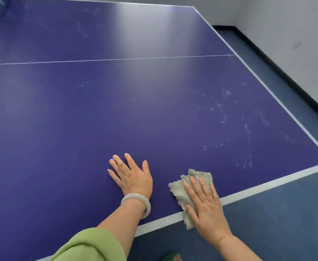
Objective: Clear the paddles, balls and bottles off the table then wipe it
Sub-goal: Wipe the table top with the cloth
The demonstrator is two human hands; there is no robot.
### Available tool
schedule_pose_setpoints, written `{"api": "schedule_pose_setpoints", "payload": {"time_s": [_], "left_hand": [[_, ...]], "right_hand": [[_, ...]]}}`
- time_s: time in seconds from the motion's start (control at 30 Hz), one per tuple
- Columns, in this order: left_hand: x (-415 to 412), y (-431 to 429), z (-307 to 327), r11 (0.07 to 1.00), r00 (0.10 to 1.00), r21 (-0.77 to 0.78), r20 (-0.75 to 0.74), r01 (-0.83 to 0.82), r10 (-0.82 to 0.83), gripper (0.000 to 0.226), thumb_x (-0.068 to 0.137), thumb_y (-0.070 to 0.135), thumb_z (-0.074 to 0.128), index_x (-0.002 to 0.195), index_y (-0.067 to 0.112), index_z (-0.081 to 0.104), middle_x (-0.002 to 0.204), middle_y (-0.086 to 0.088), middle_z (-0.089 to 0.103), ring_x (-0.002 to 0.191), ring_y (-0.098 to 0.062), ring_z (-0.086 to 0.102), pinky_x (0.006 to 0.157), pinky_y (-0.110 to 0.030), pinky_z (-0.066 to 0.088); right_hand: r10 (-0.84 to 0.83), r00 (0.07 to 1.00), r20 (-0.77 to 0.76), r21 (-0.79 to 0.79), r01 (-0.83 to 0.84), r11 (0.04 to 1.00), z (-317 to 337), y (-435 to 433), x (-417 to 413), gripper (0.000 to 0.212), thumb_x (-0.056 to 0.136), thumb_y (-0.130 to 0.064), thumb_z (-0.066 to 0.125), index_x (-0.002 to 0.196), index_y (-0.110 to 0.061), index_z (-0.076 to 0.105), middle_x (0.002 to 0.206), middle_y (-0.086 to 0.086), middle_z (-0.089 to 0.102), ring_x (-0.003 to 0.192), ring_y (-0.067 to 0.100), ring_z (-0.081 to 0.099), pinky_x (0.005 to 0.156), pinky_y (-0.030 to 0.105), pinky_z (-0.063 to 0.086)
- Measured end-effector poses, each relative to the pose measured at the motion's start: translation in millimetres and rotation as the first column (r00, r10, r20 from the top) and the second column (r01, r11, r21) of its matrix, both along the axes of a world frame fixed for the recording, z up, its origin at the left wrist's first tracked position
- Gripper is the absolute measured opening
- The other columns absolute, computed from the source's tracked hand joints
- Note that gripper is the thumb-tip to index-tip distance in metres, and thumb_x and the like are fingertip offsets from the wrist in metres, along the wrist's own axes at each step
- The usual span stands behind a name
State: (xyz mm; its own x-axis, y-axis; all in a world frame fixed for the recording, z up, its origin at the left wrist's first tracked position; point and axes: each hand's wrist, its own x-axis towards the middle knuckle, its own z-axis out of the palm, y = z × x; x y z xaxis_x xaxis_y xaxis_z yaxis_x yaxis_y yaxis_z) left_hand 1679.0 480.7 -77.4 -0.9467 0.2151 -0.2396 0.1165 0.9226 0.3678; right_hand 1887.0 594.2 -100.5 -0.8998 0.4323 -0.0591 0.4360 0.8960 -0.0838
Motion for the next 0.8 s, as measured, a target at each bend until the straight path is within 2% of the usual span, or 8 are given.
{"api": "schedule_pose_setpoints", "payload": {"time_s": [0.23, 0.3, 0.37, 0.5, 0.6, 0.67, 0.73, 0.8], "left_hand": [[12.3, 11.6, -21.3, 0.976, 0.989, -0.217, -0.146, -0.007, -0.026, 0.079, 0.097, 0.054, 0.023, 0.155, 0.003, 0.008, 0.16, -0.026, 0.004, 0.149, -0.041, -0.003, 0.119, -0.056, -0.007], [12.6, 13.7, -20.8, 0.968, 0.99, -0.251, -0.138, -0.007, -0.028, 0.078, 0.097, 0.053, 0.023, 0.155, 0.003, 0.007, 0.161, -0.025, 0.003, 0.149, -0.04, -0.004, 0.119, -0.056, -0.007], [12.3, 14.6, -21.4, 0.962, 0.989, -0.273, -0.145, -0.01, -0.031, 0.076, 0.097, 0.052, 0.02, 0.155, 0.004, 0.007, 0.161, -0.025, 0.002, 0.149, -0.04, -0.005, 0.119, -0.055, -0.007], [12.0, 15.5, -21.4, 0.952, 0.989, -0.305, -0.147, -0.024, -0.023, 0.079, 0.091, 0.051, 0.005, 0.155, 0.004, 0.008, 0.161, -0.024, 0.003, 0.149, -0.039, -0.004, 0.12, -0.054, -0.006], [11.8, 17.1, -21.9, 0.945, 0.989, -0.325, -0.148, -0.026, -0.023, 0.079, 0.09, 0.051, 0.004, 0.155, 0.005, 0.007, 0.161, -0.024, 0.003, 0.149, -0.039, -0.004, 0.12, -0.055, -0.004], [11.2, 16.9, -23.1, 0.941, 0.987, -0.337, -0.162, -0.03, -0.026, 0.079, 0.091, 0.051, 0.005, 0.155, 0.005, 0.008, 0.161, -0.023, 0.005, 0.15, -0.039, -0.003, 0.12, -0.055, -0.002], [11.6, 16.7, -23.3, 0.94, 0.986, -0.339, -0.166, -0.035, -0.024, 0.079, 0.091, 0.051, 0.007, 0.155, 0.005, 0.009, 0.161, -0.023, 0.006, 0.15, -0.039, -0.002, 0.12, -0.055, -0.002], [11.7, 16.9, -23.3, 0.936, 0.986, -0.352, -0.167, -0.031, -0.031, 0.079, 0.091, 0.052, 0.007, 0.155, 0.005, 0.008, 0.162, -0.023, 0.005, 0.15, -0.038, -0.003, 0.12, -0.055, -0.001]], "right_hand": [[-0.606, 0.795, 0.003, 0.023, 0.606, 0.795, -5.1, 72.5, 0.7, 0.069, 0.092, -0.05, 0.018, 0.154, -0.02, 0.022, 0.161, 0.007, 0.018, 0.148, 0.031, 0.02, 0.117, 0.058, 0.016], [-0.472, 0.879, -0.06, 0.007, 0.473, 0.881, -1.0, 46.9, -21.2, 0.069, 0.091, -0.047, 0.029, 0.154, -0.018, 0.026, 0.161, 0.008, 0.019, 0.147, 0.031, 0.022, 0.116, 0.057, 0.018], [-0.157, 0.983, -0.093, 0.012, 0.159, 0.987, -0.3, 20.7, -28.8, 0.069, 0.091, -0.046, 0.037, 0.154, -0.022, 0.024, 0.162, 0.003, 0.018, 0.149, 0.027, 0.019, 0.116, 0.053, 0.018], [0.273, 0.962, -0.032, 0.109, -0.268, 0.957, -6.2, 58.1, -7.8, 0.066, 0.094, -0.047, 0.042, 0.154, -0.027, 0.024, 0.162, -0.003, 0.017, 0.148, 0.023, 0.021, 0.113, 0.05, 0.021], [-0.138, 0.99, -0.03, 0.125, 0.141, 0.982, -12.1, 124.2, 11.4, 0.062, 0.099, -0.05, 0.023, 0.154, -0.024, 0.022, 0.162, 0.0, 0.018, 0.147, 0.027, 0.024, 0.115, 0.053, 0.022], [-0.471, 0.881, -0.047, 0.082, 0.473, 0.877, -8.8, 134.8, 6.5, 0.065, 0.097, -0.052, 0.016, 0.155, -0.021, 0.017, 0.161, 0.006, 0.021, 0.147, 0.03, 0.021, 0.116, 0.056, 0.021], [-0.482, 0.874, -0.057, 0.068, 0.485, 0.872, -3.8, 115.9, -16.7, 0.068, 0.095, -0.05, 0.022, 0.155, -0.019, 0.017, 0.161, 0.009, 0.022, 0.147, 0.032, 0.02, 0.116, 0.057, 0.019], [-0.263, 0.963, -0.063, 0.054, 0.267, 0.962, -2.4, 86.1, -43.5, 0.068, 0.093, -0.048, 0.03, 0.155, -0.021, 0.02, 0.162, 0.006, 0.018, 0.149, 0.029, 0.016, 0.117, 0.054, 0.014]]}}
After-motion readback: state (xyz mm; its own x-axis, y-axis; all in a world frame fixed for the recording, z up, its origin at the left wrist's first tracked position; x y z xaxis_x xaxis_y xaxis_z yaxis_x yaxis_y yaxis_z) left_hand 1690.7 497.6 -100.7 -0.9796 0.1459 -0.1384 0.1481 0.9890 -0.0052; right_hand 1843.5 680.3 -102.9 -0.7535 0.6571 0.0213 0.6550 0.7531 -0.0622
